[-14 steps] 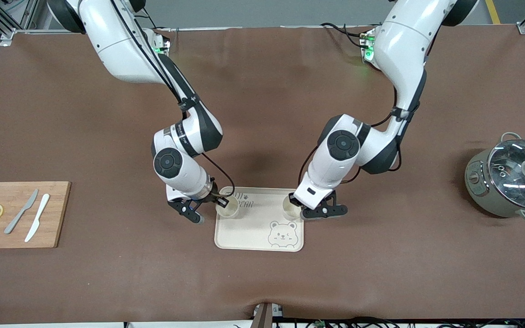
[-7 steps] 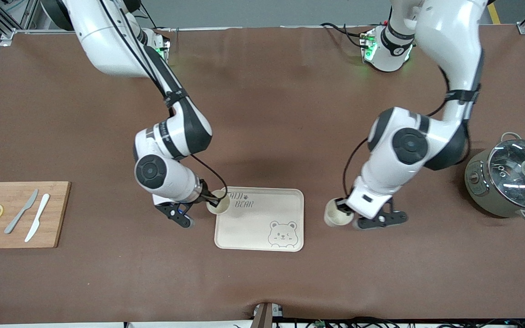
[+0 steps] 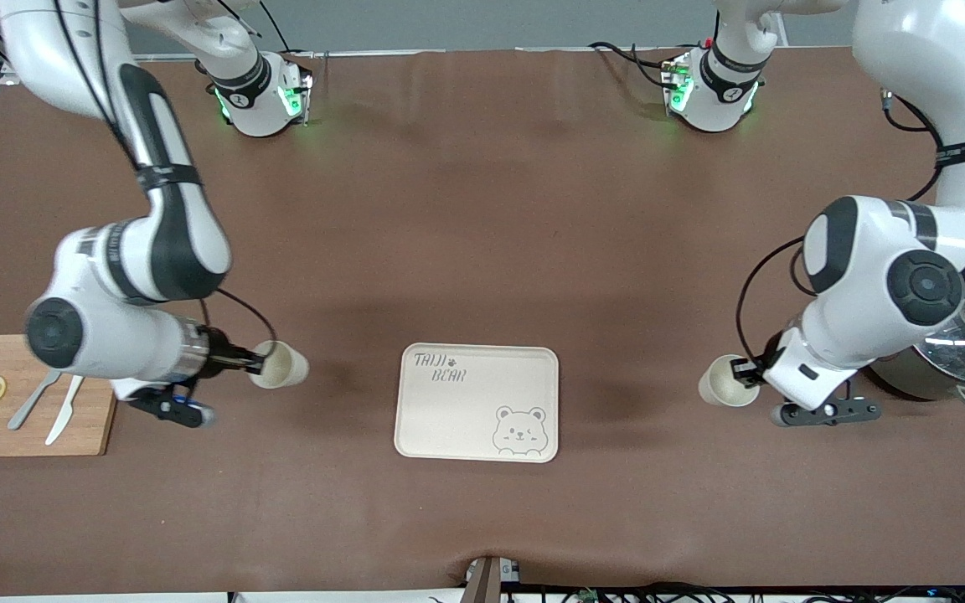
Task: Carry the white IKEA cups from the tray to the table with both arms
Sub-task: 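Lift the cups and carry them apart, right toward the cutting board, then set the cup beside the cutting board with the right gripper and open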
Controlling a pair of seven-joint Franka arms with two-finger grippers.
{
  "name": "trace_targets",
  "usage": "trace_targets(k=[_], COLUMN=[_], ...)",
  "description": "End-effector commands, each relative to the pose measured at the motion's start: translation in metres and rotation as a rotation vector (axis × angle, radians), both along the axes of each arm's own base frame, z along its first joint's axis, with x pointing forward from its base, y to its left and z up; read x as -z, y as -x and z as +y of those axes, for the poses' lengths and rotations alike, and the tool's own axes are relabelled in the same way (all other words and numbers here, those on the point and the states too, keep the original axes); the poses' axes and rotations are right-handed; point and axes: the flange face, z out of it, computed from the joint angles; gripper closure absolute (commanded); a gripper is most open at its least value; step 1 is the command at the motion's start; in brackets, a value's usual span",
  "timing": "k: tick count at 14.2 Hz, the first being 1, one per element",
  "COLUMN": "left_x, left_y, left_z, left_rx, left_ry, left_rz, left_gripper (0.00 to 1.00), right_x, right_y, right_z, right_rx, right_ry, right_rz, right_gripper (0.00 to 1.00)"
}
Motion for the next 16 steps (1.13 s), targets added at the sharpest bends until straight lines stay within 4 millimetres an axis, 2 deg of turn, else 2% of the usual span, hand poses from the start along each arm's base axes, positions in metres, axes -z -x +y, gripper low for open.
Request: trace_targets(k=[1, 3, 5, 10, 12, 16], left_x=[0.005, 0.013, 0.020, 0.046, 0.056, 0.090], left_y=[0.014, 0.017, 0.020, 0.031, 0.035, 0.059], left_z=[0.023, 0.037, 0.042, 0.041, 0.042, 0.041], left_rx=[0.030, 0.015, 0.010, 0.008, 0.002, -0.004], left_ry=[-0.012, -0.013, -0.015, -0.016, -0.016, -0.009], left_rz=[0.040, 0.056, 0.072, 0.089, 0.087, 0.037], left_gripper=[1.00, 1.00, 1.00, 1.00, 1.00, 1.00], right_x=[0.006, 0.019, 0.045, 0.109, 0.112, 0.124], right_y=[0.035, 0.049, 0.065, 0.108, 0.109, 0.119], right_z=[-0.053, -0.100, -0.152, -0.210, -0.218, -0.214], right_rx=[-0.056, -0.112, -0.163, -0.239, -0.248, -0.249], right_ry=[-0.011, 0.013, 0.002, -0.001, 0.003, -0.001], right_rz=[0.020, 0.015, 0.007, -0.053, -0.068, -0.053], right_gripper=[1.00, 1.00, 1.00, 1.00, 1.00, 1.00])
